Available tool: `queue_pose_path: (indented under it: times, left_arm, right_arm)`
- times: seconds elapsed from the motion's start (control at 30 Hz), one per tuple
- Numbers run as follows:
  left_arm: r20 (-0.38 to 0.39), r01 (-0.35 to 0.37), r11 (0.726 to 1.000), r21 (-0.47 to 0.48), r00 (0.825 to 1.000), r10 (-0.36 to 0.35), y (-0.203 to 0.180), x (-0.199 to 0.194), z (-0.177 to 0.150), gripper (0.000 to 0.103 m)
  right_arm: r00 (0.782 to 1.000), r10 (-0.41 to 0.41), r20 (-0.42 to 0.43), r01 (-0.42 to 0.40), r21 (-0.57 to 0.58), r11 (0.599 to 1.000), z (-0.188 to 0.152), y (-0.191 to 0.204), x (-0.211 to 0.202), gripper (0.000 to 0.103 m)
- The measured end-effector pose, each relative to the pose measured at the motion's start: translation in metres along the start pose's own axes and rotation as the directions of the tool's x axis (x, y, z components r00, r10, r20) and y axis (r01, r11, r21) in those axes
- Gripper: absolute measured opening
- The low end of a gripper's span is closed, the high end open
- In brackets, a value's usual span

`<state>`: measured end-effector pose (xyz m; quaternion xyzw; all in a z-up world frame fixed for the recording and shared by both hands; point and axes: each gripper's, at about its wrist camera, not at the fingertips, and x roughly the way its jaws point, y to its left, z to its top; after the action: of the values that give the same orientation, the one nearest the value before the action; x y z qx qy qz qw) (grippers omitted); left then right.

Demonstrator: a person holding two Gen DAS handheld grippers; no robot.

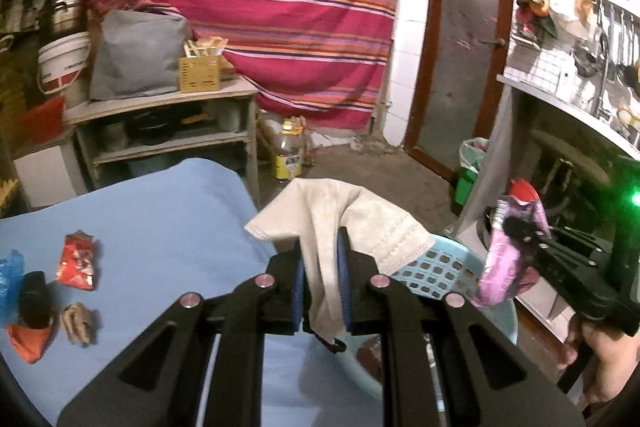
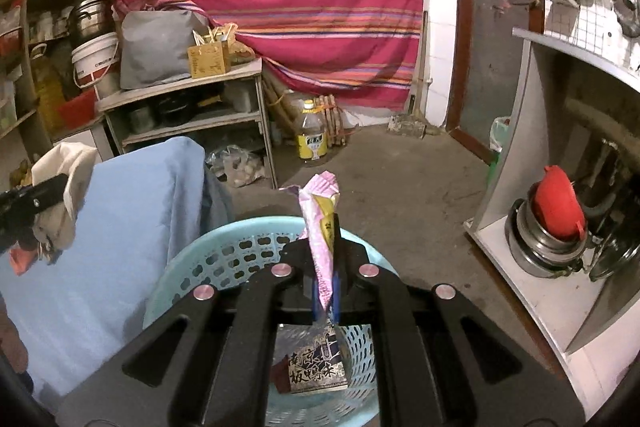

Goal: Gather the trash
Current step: 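Carry the cloth and pink wrapper in both tools over the basket, then open the left tool dropping the cloth while the right tool drops the wrapper into the basket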

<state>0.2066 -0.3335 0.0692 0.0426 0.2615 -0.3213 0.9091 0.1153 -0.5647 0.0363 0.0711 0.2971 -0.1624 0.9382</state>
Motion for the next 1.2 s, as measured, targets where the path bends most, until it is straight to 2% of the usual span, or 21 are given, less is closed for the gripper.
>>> queue_pose_path:
  times: [0.17, 0.2, 0.23, 0.27, 0.4, 0.47, 0.53, 0.57, 0.63, 0.67, 0.83, 1.07, 1.13, 1.2]
  left_arm:
    - [-0.029, 0.016, 1.000, -0.001, 0.999, -0.016, -0.010, 0.013, -0.006, 0.015]
    - [-0.033, 0.017, 1.000, -0.002, 0.999, -0.017, -0.010, 0.015, -0.006, 0.015]
    - [-0.036, 0.018, 1.000, -0.001, 0.999, -0.018, -0.012, 0.016, -0.006, 0.015]
    - [-0.036, 0.018, 1.000, 0.000, 0.999, -0.018, -0.013, 0.017, -0.006, 0.015]
    - [-0.040, 0.024, 1.000, -0.001, 0.999, -0.024, -0.016, 0.018, -0.006, 0.015]
    - [-0.045, 0.028, 1.000, 0.002, 0.999, -0.028, -0.019, 0.019, -0.007, 0.015]
    - [-0.048, 0.034, 0.999, 0.007, 0.998, -0.033, -0.024, 0.020, -0.009, 0.015]
    - [-0.052, 0.039, 0.999, 0.009, 0.998, -0.039, -0.027, 0.022, -0.010, 0.015]
    - [-0.063, 0.050, 0.999, 0.008, 0.997, -0.050, -0.031, 0.026, -0.012, 0.016]
    - [-0.072, 0.059, 0.998, 0.007, 0.996, -0.059, -0.033, 0.029, -0.013, 0.016]
    - [-0.116, 0.093, 0.996, 0.001, 0.989, -0.092, -0.043, 0.045, -0.016, 0.019]
    - [-0.174, 0.121, 0.993, -0.012, 0.977, -0.122, -0.049, 0.068, -0.019, 0.030]
    - [-0.190, 0.128, 0.992, 0.005, 0.974, -0.125, -0.053, 0.072, -0.020, 0.040]
    - [-0.186, 0.120, 0.993, 0.010, 0.976, -0.116, -0.055, 0.072, -0.021, 0.063]
  right_arm:
    - [0.999, 0.006, -0.047, -0.006, -0.004, 1.000, -0.007, 0.004, 0.015, 0.013]
    - [0.998, 0.017, -0.066, -0.017, 0.004, 1.000, -0.009, 0.003, 0.018, 0.021]
    - [0.997, 0.018, -0.078, -0.017, 0.007, 1.000, -0.010, 0.003, 0.021, 0.033]
    - [0.996, 0.017, -0.086, -0.016, 0.007, 1.000, -0.011, 0.003, 0.021, 0.038]
    - [0.996, 0.011, -0.093, -0.010, 0.021, 1.000, -0.014, -0.001, 0.019, 0.041]
    - [0.996, 0.001, -0.088, 0.001, 0.023, 1.000, -0.015, -0.004, 0.016, 0.049]
    - [0.998, -0.009, -0.070, 0.011, 0.033, 0.999, -0.016, -0.006, 0.009, 0.062]
    - [0.998, -0.017, -0.061, 0.019, 0.037, 0.999, -0.016, -0.007, 0.007, 0.065]
    - [0.999, -0.023, -0.047, 0.025, 0.047, 0.999, -0.016, -0.012, 0.003, 0.085]
    - [0.999, -0.021, -0.037, 0.023, 0.053, 0.998, -0.016, -0.014, 0.001, 0.088]
    - [0.998, -0.059, -0.023, 0.061, 0.085, 0.994, -0.017, -0.026, -0.005, 0.096]
    - [0.997, -0.073, 0.005, 0.071, 0.167, 0.983, -0.016, -0.045, -0.014, 0.098]
    - [0.997, -0.073, 0.008, 0.071, 0.176, 0.982, -0.016, -0.047, -0.015, 0.098]
    - [0.997, -0.079, 0.005, 0.077, 0.175, 0.982, -0.016, -0.049, -0.015, 0.098]
